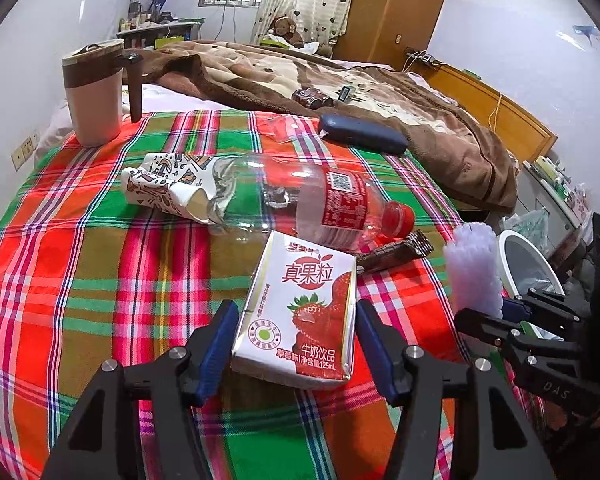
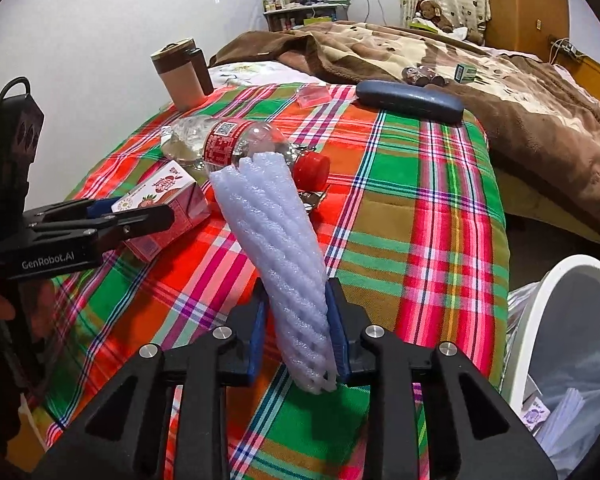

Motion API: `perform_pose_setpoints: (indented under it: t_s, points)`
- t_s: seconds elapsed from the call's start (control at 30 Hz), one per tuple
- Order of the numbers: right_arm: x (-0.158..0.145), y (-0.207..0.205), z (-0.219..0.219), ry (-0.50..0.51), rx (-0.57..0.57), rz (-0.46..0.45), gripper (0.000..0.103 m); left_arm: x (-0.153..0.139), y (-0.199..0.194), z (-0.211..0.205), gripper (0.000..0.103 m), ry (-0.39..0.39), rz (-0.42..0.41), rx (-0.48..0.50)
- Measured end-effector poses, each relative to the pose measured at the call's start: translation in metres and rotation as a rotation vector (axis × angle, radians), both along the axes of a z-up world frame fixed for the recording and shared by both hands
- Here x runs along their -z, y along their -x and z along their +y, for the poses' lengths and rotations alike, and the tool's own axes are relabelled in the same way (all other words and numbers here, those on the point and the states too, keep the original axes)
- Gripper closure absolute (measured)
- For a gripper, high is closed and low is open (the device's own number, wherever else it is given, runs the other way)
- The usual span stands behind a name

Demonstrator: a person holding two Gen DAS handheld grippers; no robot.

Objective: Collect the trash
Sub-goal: 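Carry the milk carton and foam sleeve over the bin with both tools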

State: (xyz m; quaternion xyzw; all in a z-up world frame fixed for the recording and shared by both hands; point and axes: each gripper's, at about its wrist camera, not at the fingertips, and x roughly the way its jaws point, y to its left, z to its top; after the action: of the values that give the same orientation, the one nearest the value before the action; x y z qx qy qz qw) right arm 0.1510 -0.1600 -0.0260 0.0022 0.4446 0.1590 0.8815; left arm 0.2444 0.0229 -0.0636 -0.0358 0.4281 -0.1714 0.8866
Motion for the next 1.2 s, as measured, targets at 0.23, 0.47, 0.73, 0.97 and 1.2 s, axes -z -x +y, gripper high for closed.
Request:
perform_pose_setpoints:
  t_s: [0.23, 0.47, 0.73, 0.97, 1.2]
  points:
    - [-0.005, 0.005, -0.002, -0.019, 0.007, -0.008, 0.075, -0.010, 0.013, -0.006, 0.043, 0.008, -0.027, 0.009]
    - [-0.009, 0.013, -0.012, -0.044, 0.037, -0.007, 0.075, -0.023, 0.028, -0.013, 0.043, 0.008, -0.059, 0.014]
    - [-0.018, 0.029, -0.032, -0.074, 0.099, -0.018, 0.075, -0.044, 0.052, -0.036, 0.043, 0.004, -0.111, 0.059]
    - [-0.026, 0.045, -0.057, -0.082, 0.169, -0.037, 0.075, -0.057, 0.068, -0.069, 0.043, 0.012, -0.140, 0.120]
    - [-0.033, 0.061, -0.092, -0.083, 0.262, -0.061, 0.075, -0.063, 0.080, -0.113, 0.043, 0.008, -0.158, 0.196]
